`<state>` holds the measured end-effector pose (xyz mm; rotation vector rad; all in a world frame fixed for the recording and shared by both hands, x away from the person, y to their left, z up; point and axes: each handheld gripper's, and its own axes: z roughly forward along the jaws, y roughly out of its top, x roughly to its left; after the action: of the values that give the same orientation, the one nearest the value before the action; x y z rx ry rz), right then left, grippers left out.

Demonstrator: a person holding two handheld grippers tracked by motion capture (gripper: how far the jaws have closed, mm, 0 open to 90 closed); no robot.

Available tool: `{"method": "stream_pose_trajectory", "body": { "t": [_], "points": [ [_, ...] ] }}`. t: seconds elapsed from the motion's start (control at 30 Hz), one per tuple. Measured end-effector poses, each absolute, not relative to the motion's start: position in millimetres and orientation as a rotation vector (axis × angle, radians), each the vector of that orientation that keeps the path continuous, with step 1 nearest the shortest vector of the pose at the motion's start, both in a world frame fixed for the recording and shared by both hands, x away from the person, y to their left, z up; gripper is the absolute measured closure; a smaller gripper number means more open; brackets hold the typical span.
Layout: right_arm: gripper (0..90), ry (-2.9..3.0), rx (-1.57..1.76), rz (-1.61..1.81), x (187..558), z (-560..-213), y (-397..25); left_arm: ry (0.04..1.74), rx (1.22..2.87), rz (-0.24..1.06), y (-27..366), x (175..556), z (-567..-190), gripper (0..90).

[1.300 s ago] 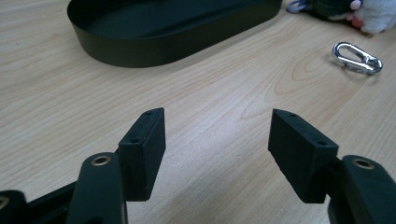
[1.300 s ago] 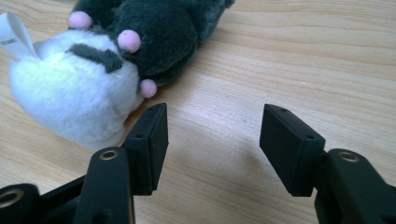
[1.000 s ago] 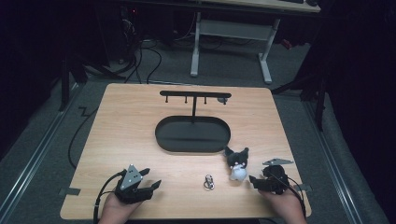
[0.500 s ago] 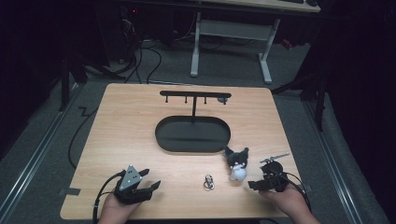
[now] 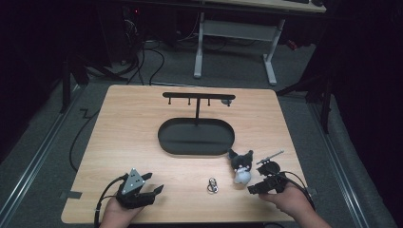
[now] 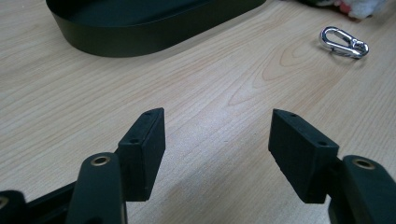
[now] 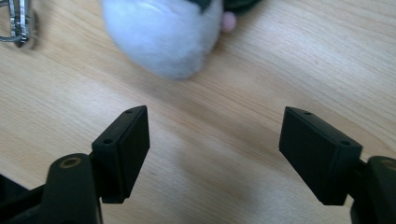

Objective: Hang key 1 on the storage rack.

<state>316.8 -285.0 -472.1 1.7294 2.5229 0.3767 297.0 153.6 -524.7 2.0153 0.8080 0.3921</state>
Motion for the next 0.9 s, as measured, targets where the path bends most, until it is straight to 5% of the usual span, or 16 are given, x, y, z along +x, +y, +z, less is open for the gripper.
{"method": "stream_pose_trajectory", "body": {
  "t": [0.9],
  "points": [
    [20.4,2.505,1.853,0.279,369.0,-482.6,-238.2,0.795,2.02,0.393,154.4,296.4,-524.9,37.1]
  ]
}}
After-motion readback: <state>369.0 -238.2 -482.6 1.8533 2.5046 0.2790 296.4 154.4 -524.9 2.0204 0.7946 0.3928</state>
